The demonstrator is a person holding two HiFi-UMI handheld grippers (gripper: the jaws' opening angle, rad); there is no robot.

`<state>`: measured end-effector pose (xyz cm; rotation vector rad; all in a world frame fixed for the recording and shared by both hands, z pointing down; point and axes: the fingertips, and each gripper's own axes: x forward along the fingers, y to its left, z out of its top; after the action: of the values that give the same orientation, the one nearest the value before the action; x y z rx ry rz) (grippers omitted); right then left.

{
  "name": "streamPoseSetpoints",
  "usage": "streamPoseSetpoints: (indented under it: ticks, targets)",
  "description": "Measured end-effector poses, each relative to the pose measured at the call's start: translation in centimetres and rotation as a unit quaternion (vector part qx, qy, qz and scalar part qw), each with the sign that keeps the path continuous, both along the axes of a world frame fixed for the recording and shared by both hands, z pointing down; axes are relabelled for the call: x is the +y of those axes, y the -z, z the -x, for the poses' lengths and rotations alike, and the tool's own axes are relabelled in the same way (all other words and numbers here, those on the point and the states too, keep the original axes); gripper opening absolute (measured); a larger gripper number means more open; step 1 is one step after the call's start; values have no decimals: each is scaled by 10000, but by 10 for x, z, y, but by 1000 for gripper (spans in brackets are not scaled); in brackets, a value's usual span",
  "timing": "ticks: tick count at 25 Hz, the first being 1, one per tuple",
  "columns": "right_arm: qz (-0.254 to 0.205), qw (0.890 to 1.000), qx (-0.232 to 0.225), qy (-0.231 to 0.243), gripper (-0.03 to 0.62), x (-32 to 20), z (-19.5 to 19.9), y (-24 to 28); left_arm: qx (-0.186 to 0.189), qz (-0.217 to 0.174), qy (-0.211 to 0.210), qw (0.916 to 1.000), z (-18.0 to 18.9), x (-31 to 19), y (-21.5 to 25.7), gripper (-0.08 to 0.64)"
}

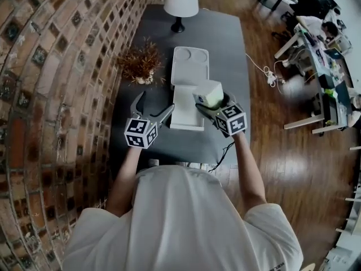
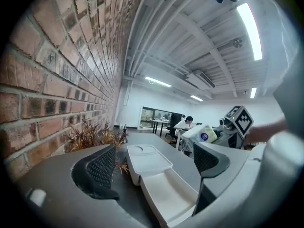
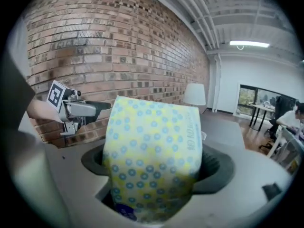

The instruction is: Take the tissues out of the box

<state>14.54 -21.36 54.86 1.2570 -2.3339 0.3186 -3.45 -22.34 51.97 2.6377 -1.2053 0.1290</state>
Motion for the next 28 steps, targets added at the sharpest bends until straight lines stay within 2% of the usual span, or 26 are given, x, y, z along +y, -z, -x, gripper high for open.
streamPoseSetpoints:
  ticks: [3, 6, 8, 10, 12, 16, 18, 23, 28]
  targets:
    - [-267, 9987, -233, -378, 486, 10, -13, 16, 162, -63, -20, 9998, -3, -3, 12, 505]
    - [-635, 9925, -645, -818, 486, 17, -27, 36, 67, -214, -57, 9997, -5, -4, 20, 505]
    - [-958, 9834, -1099, -1083, 486, 24, -35, 56, -32, -323, -44, 9995, -6, -2, 23, 505]
    - [-1336, 9693, -1593, -1312, 486, 33, -40, 83, -137, -435, 39, 9989, -3, -2, 25, 505]
    - [-1692, 9564, -1822, -1535, 486, 44, -43, 105, -203, -561, 171, 9981, 2, -1, 29, 505]
    - [-2281, 9365, -1885, -1881, 486, 69, -52, 133, -300, -826, 272, 9958, 6, 9, 41, 505]
    - [-2482, 9310, -1846, -1938, 488, 82, -54, 141, -308, -933, 264, 9948, 6, 16, 48, 500]
    - [-2759, 9223, -1610, -2176, 489, 105, -57, 141, -103, -1160, 440, 9922, 13, 26, 66, 494]
    - [-2786, 9226, -1218, -2374, 491, 125, -56, 123, -19, -1398, 629, 9882, 23, 40, 73, 494]
